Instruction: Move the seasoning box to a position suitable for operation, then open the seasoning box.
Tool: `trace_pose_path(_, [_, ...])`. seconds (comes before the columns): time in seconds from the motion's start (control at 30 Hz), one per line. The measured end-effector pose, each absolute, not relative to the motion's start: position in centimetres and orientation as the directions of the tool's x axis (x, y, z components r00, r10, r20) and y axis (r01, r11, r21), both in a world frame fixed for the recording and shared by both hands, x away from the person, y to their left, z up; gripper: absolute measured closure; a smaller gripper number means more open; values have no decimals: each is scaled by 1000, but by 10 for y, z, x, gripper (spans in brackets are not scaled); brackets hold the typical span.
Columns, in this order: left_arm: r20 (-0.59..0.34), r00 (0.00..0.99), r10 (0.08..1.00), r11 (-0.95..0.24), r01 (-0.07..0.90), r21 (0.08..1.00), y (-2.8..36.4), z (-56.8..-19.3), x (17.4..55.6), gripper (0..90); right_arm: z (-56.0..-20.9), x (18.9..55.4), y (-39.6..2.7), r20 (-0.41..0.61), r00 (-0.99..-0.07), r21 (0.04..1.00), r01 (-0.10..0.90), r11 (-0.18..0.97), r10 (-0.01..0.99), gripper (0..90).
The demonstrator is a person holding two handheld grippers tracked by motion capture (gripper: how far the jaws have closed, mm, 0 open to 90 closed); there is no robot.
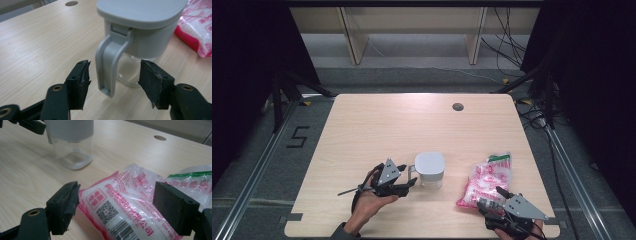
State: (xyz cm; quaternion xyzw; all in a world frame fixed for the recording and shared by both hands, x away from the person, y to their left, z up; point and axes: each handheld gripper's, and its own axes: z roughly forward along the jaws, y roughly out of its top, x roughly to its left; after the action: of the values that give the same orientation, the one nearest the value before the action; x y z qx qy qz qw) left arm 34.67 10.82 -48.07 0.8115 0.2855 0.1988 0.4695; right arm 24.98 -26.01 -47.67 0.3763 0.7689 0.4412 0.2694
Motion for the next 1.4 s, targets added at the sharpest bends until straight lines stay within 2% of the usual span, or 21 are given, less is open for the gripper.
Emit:
trace_pose_path(0.13, [53, 762, 645, -388, 268, 882, 111, -469, 344, 376, -477, 250, -261, -75, -571, 881, 346, 323, 817, 217])
trace_pose_path(0.27, [-8, 750, 661, -339, 308, 889, 118, -458, 343, 330, -477, 251, -262, -74, -569, 882, 346, 320, 819, 216])
trace_pose_path(0.37, [11, 748, 664, -340, 289, 895, 123, -453, 345, 309, -478, 251, -261, -65, -573, 880, 353, 317, 817, 215])
trace_pose_path(0.43, [-37, 737, 675, -302, 321, 898, 123, -453, 343, 310, -478, 250, -260, -72, -569, 878, 353, 322, 819, 215])
trace_pose_path(0.7, [-14, 758, 653, -314, 288, 905, 125, -449, 345, 351, -478, 251, -260, -70, -570, 878, 354, 322, 818, 212])
trace_pose_path(0.73, [-10, 757, 653, -314, 283, 906, 125, -448, 344, 403, -478, 251, -259, -70, -578, 877, 353, 327, 813, 212])
trace_pose_path(0.8, [-19, 750, 662, -308, 295, 905, 125, -447, 343, 417, -478, 251, -259, -63, -578, 876, 358, 322, 814, 212])
trace_pose_path(0.93, [4, 761, 649, -302, 253, 919, 127, -443, 342, 582, -479, 253, -258, -54, -582, 876, 362, 319, 811, 211])
trace_pose_path(0.97, [18, 763, 646, -304, 235, 923, 128, -442, 342, 582, -479, 253, -258, -55, -584, 876, 361, 320, 810, 211])
trace_pose_path(1.0, [55, 757, 651, -309, 198, 930, 127, -440, 341, 667, -479, 253, -258, -57, -583, 877, 360, 320, 810, 211])
trace_pose_path(1.13, [70, 763, 643, -309, 175, 935, 123, -435, 341, 831, -479, 253, -259, -59, -573, 874, 366, 320, 817, 211])
trace_pose_path(1.17, [99, 763, 639, -319, 146, 936, 118, -431, 340, 854, -479, 252, -258, -62, -572, 873, 366, 322, 818, 211])
trace_pose_path(1.4, [85, 782, 617, -319, 150, 936, 103, -428, 345, 879, -479, 251, -258, -58, -573, 873, 368, 321, 817, 211])
